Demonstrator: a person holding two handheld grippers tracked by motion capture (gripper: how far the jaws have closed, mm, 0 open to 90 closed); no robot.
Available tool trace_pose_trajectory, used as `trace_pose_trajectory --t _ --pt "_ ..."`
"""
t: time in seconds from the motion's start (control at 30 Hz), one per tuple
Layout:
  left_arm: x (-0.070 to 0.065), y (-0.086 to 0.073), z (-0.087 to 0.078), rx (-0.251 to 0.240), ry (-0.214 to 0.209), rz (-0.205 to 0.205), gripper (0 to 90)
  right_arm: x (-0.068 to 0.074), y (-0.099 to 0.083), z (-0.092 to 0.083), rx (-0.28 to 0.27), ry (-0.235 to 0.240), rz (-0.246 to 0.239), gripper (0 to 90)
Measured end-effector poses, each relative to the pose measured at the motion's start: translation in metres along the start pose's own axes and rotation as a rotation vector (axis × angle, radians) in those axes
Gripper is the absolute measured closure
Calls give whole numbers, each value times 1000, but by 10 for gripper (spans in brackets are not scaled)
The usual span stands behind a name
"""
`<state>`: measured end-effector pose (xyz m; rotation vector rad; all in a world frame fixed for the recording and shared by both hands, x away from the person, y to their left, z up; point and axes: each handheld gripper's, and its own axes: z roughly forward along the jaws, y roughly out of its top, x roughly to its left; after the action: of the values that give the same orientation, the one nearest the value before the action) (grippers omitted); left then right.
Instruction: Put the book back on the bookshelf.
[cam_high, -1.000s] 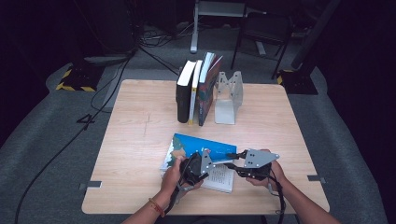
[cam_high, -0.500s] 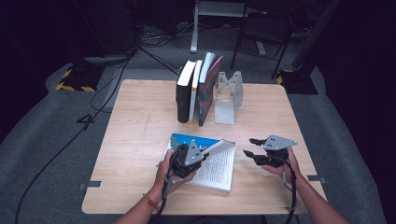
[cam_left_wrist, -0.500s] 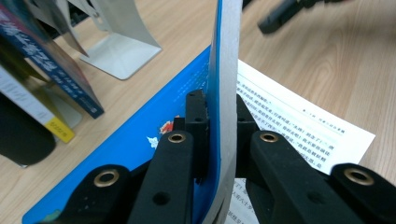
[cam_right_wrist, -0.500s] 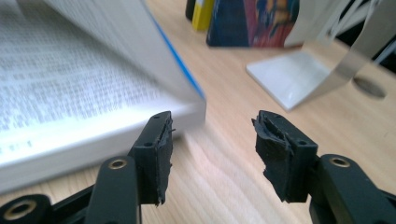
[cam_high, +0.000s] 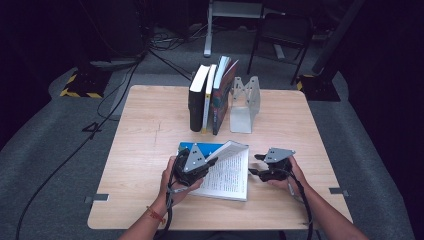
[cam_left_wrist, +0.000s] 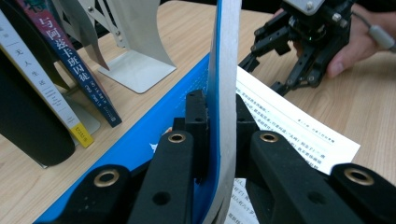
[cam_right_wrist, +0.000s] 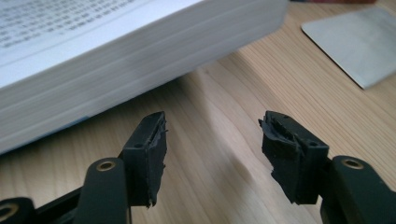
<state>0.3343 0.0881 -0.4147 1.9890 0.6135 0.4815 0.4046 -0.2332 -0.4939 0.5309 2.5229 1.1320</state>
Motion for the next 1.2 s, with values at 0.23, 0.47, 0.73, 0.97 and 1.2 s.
trace_pose_trajectory --t 0.23,0.47,0.73,0.97,1.2 --pt "4 -1 -5 -23 -13 -17 824 4 6 3 -89 89 14 449" --pt "9 -1 -17 -73 -28 -87 818 10 23 -19 -217 51 38 483" --pt "6 1 -21 -92 -54 -111 814 21 36 -35 -283 14 40 502" --pt "-6 -3 -15 -41 -85 -64 785 26 48 -41 -313 -10 28 559" --pt "-4 -8 -20 -73 -126 -98 787 31 58 -47 -358 -1 35 592"
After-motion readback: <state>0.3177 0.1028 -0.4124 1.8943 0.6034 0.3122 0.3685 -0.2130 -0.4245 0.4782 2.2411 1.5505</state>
